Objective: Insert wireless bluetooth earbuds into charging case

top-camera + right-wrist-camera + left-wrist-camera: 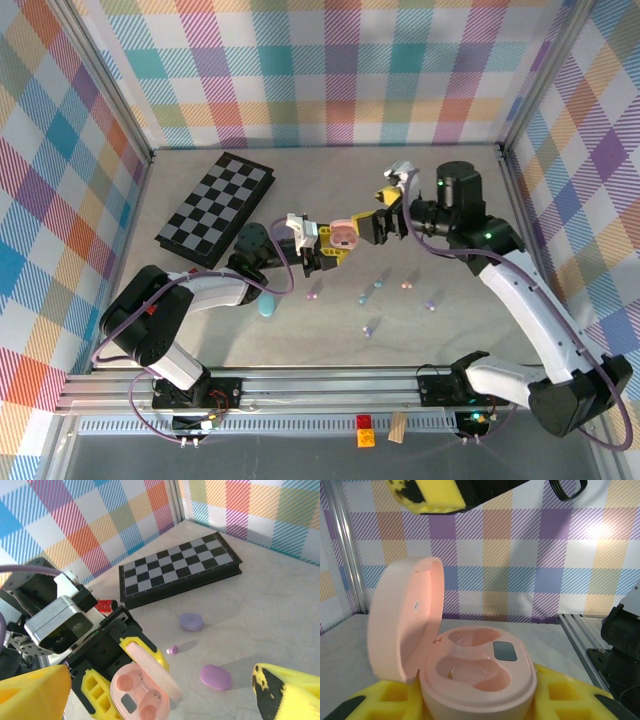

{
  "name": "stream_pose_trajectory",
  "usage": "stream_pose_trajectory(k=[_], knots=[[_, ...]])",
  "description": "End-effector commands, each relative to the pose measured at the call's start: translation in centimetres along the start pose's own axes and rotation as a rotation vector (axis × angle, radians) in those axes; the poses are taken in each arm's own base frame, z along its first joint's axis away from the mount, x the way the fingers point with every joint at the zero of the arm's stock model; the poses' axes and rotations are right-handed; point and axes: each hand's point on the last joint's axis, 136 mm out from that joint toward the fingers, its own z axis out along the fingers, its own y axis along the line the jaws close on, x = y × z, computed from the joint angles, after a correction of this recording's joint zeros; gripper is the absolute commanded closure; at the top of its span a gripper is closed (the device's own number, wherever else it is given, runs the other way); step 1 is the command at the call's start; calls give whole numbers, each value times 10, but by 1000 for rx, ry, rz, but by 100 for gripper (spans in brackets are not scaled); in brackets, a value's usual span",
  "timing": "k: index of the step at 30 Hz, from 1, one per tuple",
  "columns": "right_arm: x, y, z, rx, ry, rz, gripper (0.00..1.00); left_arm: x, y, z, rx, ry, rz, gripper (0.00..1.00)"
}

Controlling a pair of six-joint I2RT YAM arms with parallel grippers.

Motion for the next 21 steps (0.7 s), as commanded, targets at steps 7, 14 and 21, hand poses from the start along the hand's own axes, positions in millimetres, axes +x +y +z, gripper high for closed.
stream_pose_trajectory(k=[7,14,21], knots=[[36,-42,-17,106,6,302,1,-15,-3,-4,17,-51,46,71],[116,-99,-32,366,74,601,1,-14,-2,-10,-2,-39,30,71],[198,-118,-3,285,292,931,10,-12,-2,-13,-4,-39,30,71]])
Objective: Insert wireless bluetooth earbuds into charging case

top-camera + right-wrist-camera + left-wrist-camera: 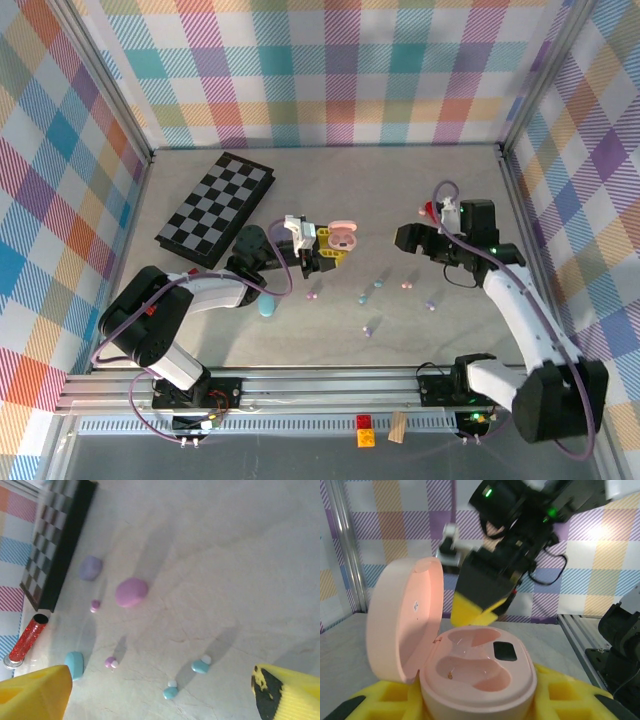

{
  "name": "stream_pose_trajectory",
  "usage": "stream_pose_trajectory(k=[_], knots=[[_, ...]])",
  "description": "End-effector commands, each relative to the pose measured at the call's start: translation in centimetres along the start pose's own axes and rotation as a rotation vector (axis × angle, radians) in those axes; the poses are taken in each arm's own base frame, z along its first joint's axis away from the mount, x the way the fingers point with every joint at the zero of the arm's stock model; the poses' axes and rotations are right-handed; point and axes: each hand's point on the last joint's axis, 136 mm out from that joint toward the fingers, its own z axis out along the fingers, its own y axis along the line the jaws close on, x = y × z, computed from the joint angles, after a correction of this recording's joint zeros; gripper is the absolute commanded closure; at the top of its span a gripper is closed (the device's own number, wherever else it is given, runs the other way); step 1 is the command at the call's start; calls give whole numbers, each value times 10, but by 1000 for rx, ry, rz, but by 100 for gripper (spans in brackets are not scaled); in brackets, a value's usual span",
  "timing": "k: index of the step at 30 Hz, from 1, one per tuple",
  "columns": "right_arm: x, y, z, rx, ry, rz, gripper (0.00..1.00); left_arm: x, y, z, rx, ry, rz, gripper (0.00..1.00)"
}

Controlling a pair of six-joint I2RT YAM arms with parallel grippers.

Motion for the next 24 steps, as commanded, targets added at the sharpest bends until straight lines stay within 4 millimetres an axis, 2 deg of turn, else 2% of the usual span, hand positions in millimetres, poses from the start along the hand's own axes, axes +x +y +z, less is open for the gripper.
stream_pose_trajectory(k=[1,5,10,24], knots=[[29,-13,27,-53,157,141,11,-15,-5,-7,13,-40,40,71],[39,-32,45,-17,208,168,12,-18,-6,-8,5,-45,48,71],[51,-52,58,42,253,183,12,-18,-6,-9,2,-39,49,71],[67,-76,73,94,288,190,12,-18,-6,-8,14,-39,52,71]])
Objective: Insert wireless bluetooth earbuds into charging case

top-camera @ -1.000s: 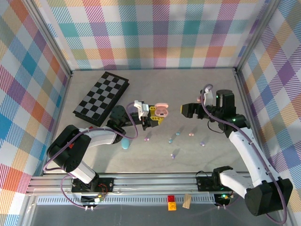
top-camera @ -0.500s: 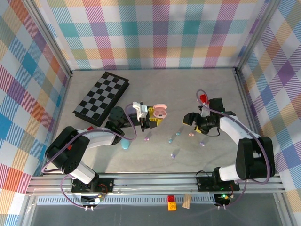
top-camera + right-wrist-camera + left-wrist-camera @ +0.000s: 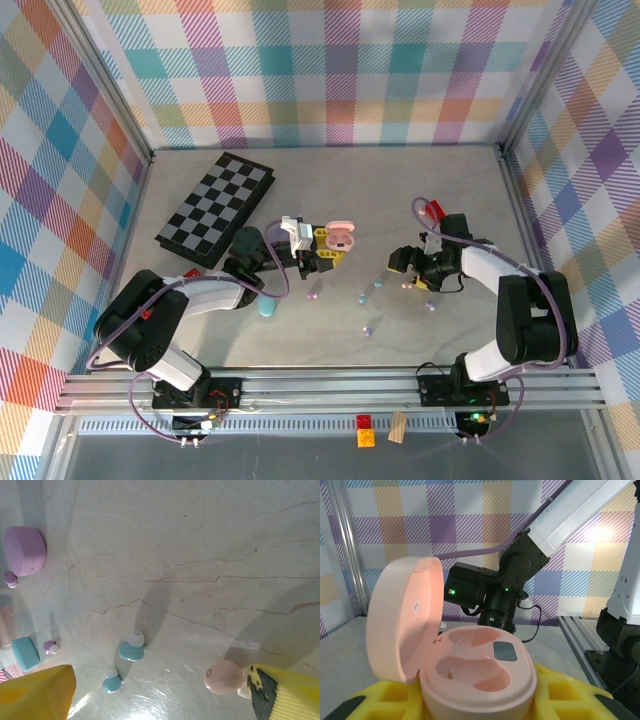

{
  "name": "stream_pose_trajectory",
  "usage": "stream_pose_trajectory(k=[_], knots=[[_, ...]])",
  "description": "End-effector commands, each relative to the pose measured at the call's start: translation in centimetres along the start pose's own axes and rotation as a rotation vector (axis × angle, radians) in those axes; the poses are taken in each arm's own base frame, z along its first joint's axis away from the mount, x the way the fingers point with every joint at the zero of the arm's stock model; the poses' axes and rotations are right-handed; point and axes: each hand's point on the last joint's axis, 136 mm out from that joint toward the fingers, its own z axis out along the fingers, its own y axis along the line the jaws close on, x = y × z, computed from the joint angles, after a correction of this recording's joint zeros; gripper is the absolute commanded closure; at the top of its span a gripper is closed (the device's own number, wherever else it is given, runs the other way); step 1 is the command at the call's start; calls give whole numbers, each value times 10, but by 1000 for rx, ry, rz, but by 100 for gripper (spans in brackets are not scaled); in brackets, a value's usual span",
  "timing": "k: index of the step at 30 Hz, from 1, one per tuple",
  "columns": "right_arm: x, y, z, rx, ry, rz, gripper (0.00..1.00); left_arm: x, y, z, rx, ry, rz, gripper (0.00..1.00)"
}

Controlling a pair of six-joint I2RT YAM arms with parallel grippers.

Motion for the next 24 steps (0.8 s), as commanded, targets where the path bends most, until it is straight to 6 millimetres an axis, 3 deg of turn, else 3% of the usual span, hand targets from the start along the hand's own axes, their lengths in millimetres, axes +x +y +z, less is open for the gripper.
stream_pose_trajectory(k=[1,12,24], knots=[[3,-6,4,8,3,-13,12,-12,-2,-3,16,-29,41,71],[12,-7,7,-5,31,7,11,-13,-3,-2,28,-27,39,71],[31,5,3,-101,44,66,14,-12,-2,-1,36,-27,34,71]])
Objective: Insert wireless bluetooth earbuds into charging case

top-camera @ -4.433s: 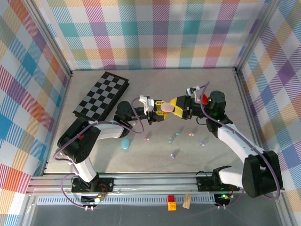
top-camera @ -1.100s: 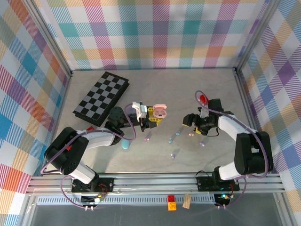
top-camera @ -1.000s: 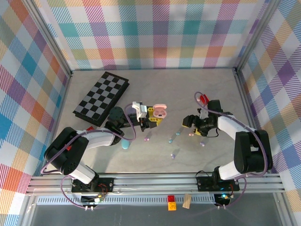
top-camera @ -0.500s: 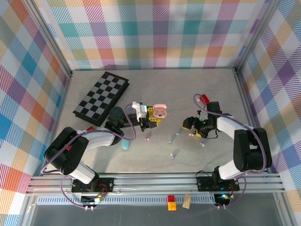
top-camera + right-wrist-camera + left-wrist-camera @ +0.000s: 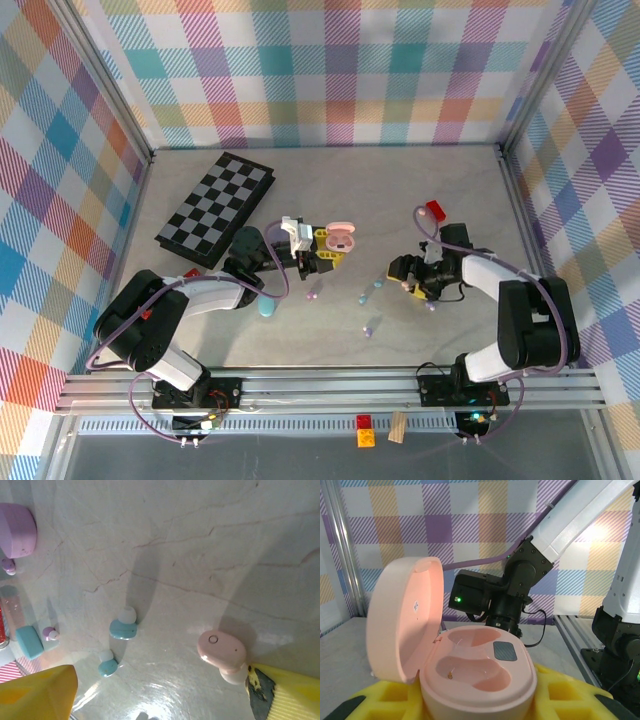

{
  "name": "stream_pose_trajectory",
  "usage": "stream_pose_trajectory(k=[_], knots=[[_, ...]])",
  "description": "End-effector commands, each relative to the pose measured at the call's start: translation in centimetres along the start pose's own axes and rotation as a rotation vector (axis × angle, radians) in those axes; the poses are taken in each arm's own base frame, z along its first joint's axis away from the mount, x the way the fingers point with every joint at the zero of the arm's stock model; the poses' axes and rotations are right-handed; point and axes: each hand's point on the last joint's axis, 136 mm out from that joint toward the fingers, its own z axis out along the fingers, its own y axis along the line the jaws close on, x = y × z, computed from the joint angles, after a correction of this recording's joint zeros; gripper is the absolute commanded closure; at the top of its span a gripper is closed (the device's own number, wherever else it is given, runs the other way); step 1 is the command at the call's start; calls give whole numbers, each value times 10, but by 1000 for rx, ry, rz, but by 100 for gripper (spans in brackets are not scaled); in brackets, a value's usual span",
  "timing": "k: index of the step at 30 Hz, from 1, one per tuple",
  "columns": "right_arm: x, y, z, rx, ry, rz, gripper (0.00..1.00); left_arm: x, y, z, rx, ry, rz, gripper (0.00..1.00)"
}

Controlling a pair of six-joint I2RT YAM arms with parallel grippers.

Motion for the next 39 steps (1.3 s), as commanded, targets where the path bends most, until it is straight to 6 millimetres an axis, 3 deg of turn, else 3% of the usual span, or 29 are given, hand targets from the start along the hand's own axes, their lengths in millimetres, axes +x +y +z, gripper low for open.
stream_pose_trajectory(k=[1,9,15,20,24,30,39], knots=[[8,10,-1,-62,8,22,14,-13,1,-1,22,-29,34,71],[10,26,-10,-95,-47,-68,14,-14,2,0,24,-38,22,71],[-13,18,-28,19,-167,-120,15,-14,2,0,24,-41,23,71],[-36,17,-19,32,-160,-126,14,-14,1,-1,23,-43,24,71],[-42,12,-5,33,-125,-117,15,-15,-1,-3,28,-41,25,71],[-35,5,7,25,-65,-106,20,-17,-2,-6,25,-43,30,71],[-11,-1,8,9,-25,-40,29,-17,-1,-6,26,-44,30,71]])
